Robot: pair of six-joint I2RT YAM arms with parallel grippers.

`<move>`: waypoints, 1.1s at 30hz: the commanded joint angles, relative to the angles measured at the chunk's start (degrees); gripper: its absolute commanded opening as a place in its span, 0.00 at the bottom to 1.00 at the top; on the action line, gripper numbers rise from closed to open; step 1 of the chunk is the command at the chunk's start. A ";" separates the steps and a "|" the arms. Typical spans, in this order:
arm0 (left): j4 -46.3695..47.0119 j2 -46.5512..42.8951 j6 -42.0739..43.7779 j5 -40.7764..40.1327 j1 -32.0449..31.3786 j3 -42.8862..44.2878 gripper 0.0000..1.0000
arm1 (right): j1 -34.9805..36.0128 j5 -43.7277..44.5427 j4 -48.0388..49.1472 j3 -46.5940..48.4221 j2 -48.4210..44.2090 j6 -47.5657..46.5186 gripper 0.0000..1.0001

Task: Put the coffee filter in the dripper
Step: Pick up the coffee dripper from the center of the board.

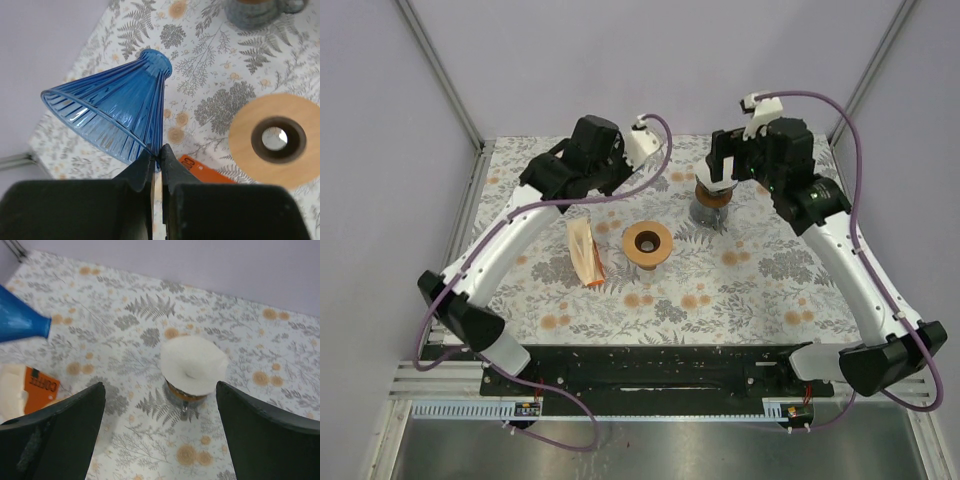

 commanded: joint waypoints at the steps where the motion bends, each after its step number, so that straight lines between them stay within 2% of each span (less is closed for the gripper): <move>1: -7.96 -6.66 16.65 -9.35 -5.89 -2.67 0.00 | -0.59 -6.52 -0.04 10.69 2.31 5.32 0.99; 7: -21.23 -11.06 25.71 -15.94 -15.64 -2.92 0.00 | -0.41 -19.96 -3.47 20.81 8.11 7.96 0.96; 10: -26.07 -12.47 29.05 -23.22 -22.23 -5.47 0.00 | 0.72 -26.48 -6.54 24.59 11.18 8.31 0.93; 13: -27.93 -13.00 31.60 -31.66 -28.03 -7.41 0.00 | 3.97 -27.54 -8.57 25.39 12.77 7.00 0.91; 17: -26.35 -15.10 37.13 -41.59 -34.80 -12.58 0.00 | 9.59 -31.76 -10.67 24.60 14.26 4.54 0.92; 21: -18.99 -18.97 44.16 -46.97 -39.90 -20.92 0.00 | 14.08 -29.49 -15.24 24.43 15.59 2.25 0.91; 25: -14.14 -20.12 45.94 -48.65 -42.46 -23.49 0.00 | 14.61 -28.34 -14.56 20.57 13.66 3.12 0.87; 28: -12.99 -19.68 46.11 -49.62 -42.99 -24.02 0.00 | 15.84 -30.26 -11.74 15.56 11.99 3.74 0.85; 33: -12.64 -19.33 46.46 -49.26 -43.17 -24.11 0.00 | 18.30 -27.90 -11.65 12.65 11.81 3.04 0.82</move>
